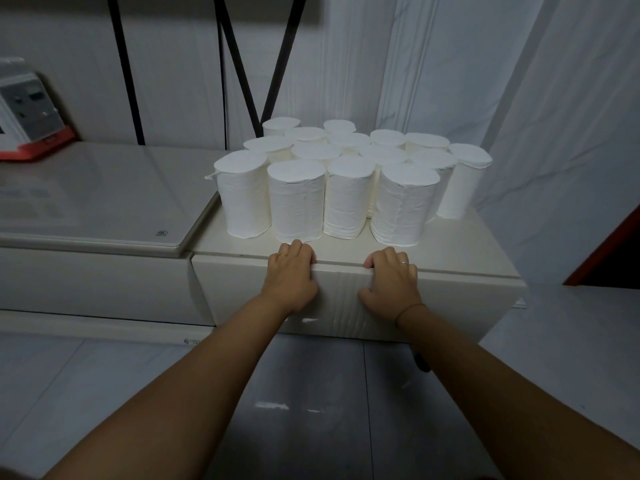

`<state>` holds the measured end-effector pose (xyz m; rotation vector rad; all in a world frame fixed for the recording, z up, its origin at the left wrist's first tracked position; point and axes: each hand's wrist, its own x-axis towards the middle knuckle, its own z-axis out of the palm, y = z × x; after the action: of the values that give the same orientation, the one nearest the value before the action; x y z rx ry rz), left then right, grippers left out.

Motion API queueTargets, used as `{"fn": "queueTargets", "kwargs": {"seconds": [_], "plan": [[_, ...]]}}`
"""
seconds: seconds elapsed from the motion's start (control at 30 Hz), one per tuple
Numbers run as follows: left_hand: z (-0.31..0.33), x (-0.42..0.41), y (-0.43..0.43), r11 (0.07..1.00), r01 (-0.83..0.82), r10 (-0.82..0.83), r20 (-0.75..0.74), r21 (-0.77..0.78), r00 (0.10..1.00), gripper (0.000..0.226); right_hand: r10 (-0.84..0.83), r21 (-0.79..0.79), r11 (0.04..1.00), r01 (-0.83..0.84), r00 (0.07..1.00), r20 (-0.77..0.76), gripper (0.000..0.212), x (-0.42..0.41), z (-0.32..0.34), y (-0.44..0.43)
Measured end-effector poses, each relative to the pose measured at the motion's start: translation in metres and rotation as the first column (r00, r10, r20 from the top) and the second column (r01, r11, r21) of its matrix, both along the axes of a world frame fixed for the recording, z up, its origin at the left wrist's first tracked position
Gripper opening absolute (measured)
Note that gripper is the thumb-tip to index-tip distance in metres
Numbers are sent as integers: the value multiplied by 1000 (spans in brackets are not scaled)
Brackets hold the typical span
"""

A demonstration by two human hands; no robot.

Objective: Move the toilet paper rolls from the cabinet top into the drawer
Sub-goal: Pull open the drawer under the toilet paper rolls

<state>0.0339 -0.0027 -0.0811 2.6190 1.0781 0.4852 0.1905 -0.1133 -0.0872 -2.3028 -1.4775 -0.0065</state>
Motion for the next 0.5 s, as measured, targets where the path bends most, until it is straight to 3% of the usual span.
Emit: {"fn": "queueTargets", "kwargs": {"seconds": [0.3,0.4,0.5], "plan": [[-6,-1,1,1000,14,-15,31,14,999,27,17,33,999,-18,1000,19,37,3,-4,0],[-10,-3,2,999,25,-27,47,32,999,39,4,41,999,-5,1000,26,51,5,-5,-1],[-10,-6,-2,998,24,-28,67,62,997,48,-4,57,998,4,1000,-1,53,1,-4,-4]]}}
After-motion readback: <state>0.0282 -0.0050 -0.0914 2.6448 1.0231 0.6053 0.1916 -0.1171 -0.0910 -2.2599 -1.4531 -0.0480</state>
